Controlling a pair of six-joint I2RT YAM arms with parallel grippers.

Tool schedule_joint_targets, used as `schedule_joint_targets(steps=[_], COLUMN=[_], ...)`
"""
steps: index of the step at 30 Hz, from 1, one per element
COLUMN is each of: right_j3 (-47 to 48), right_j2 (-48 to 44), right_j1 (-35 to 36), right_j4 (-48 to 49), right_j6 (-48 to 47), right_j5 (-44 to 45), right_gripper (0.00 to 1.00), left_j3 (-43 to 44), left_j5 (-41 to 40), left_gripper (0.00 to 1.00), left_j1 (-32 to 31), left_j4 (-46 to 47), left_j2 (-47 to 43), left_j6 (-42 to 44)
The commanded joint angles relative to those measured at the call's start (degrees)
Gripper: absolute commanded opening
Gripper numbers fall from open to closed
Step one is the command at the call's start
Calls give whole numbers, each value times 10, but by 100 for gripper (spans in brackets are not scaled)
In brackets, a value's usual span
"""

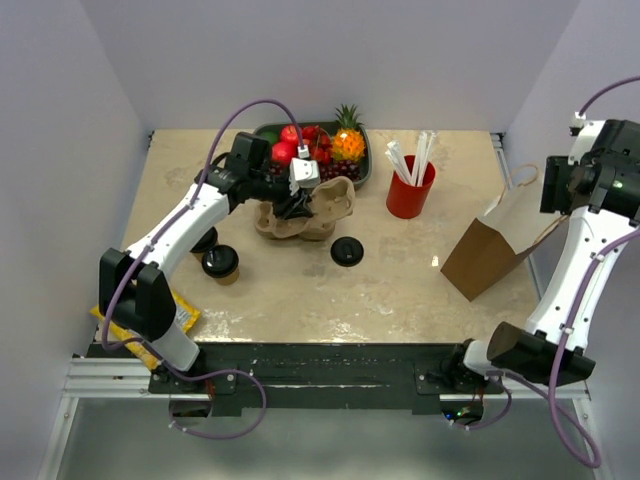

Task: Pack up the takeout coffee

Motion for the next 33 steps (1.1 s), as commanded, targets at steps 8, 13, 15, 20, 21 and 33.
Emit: schedule_joint_targets(steps=[8, 13, 15, 20, 21, 33], right_j3=[-116, -110, -73, 6, 11, -9], right_j2=[9, 25, 31, 45, 44, -57], right_j1=[-72, -80, -80, -77, -72, 115], right_j4=[-38, -26, -31, -51, -52, -74], right_j6=[16, 21, 10, -28, -33, -121], right_j5=[-90, -142, -165, -233, -237, -259], right_gripper=[60, 47, 38, 16, 10, 0], left_j3=[20, 29, 33, 39, 40, 58], left_j5=[30, 30, 30, 36, 37, 104], left_gripper=[31, 31, 31, 31, 31, 30], left_j1=[-8, -9, -9, -11, -11, -19], left_j4=[41, 38, 33, 21, 20, 145], left_j2=[26, 32, 31, 28, 28, -38], left_j6=[-16, -19, -19, -20, -21, -148])
